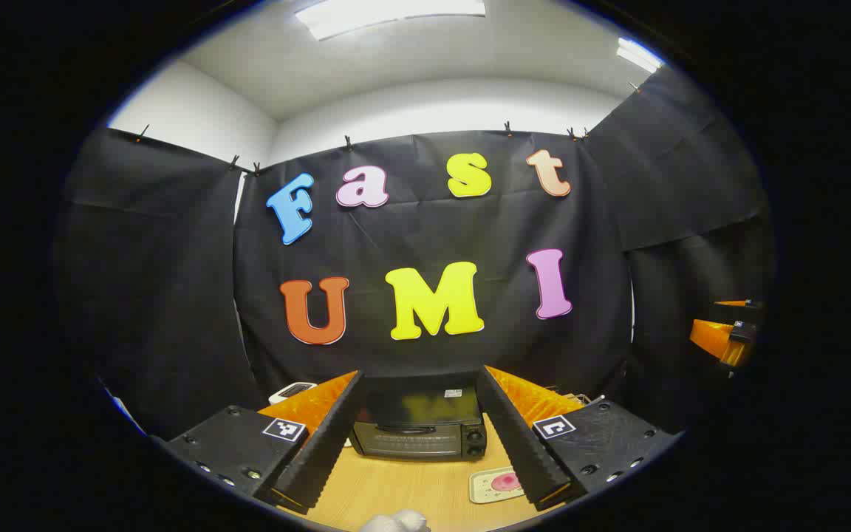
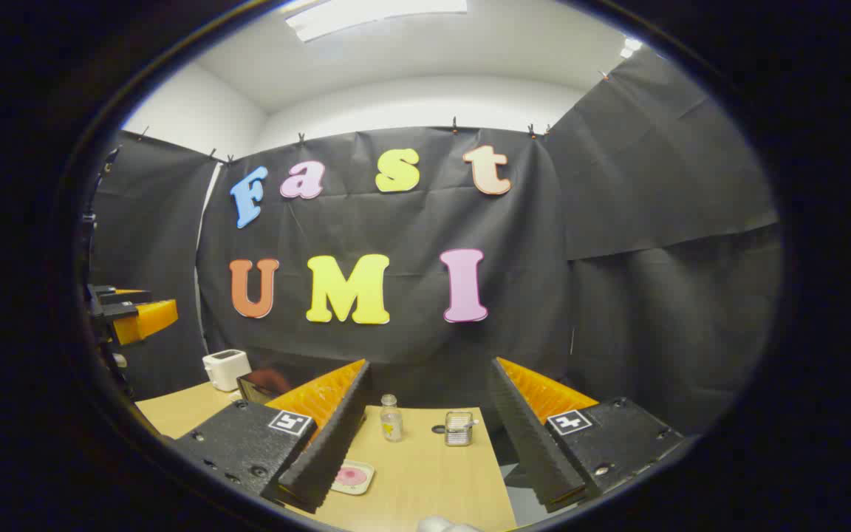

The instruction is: Open the electric oven with the left hand, put the food in, and close the electric oven.

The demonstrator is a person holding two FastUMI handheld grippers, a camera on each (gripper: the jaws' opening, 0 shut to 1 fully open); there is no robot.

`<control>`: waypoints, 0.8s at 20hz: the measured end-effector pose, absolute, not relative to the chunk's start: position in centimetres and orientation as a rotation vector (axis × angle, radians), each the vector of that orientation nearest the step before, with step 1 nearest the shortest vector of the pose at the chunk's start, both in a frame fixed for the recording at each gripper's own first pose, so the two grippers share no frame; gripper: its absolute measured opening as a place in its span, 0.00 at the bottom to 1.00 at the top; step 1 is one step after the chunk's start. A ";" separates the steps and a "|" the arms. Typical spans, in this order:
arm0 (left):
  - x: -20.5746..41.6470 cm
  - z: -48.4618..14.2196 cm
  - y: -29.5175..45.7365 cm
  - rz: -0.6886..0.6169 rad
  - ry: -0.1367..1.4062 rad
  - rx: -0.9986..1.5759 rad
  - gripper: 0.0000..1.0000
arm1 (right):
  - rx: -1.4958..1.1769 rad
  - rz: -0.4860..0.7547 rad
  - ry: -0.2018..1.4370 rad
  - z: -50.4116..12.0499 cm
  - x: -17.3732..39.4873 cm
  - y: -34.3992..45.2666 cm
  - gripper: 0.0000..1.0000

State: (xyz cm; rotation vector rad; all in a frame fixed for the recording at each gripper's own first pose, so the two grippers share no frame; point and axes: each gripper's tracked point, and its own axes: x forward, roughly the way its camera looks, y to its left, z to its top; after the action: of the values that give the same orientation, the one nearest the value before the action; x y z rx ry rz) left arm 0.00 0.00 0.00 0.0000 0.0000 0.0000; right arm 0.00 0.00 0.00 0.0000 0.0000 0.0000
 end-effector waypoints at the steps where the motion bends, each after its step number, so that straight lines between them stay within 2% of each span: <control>1: 0.0 -0.2 -0.2 -0.002 0.006 0.000 0.96 | 0.007 -0.002 0.002 -0.2 0.0 -0.1 1.00; 7: 0.4 -0.3 -0.9 -0.003 0.011 0.018 0.96 | 0.009 -0.018 -0.005 -0.4 -0.1 -0.8 1.00; 8: 0.4 -0.4 -0.9 -0.003 0.014 0.014 0.96 | 0.010 -0.016 -0.004 -0.3 0.0 -0.7 0.97; 12: 0.3 -0.5 -0.5 0.004 0.014 0.006 0.96 | -0.003 -0.013 -0.007 0.0 -0.2 -0.3 1.00; 13: 0.3 -0.5 -0.3 0.008 0.016 0.006 0.96 | -0.003 -0.012 -0.009 0.1 -0.2 -0.2 0.97; 16: 0.2 -0.3 0.1 0.013 0.009 -0.003 0.96 | 0.006 -0.012 -0.014 0.5 -0.2 0.2 0.97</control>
State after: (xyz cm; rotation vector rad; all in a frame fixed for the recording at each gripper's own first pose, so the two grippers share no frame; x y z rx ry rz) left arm 0.23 0.14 -0.29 -0.0027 0.0091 0.0127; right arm -0.16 0.20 0.49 0.0061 -0.0139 -0.0118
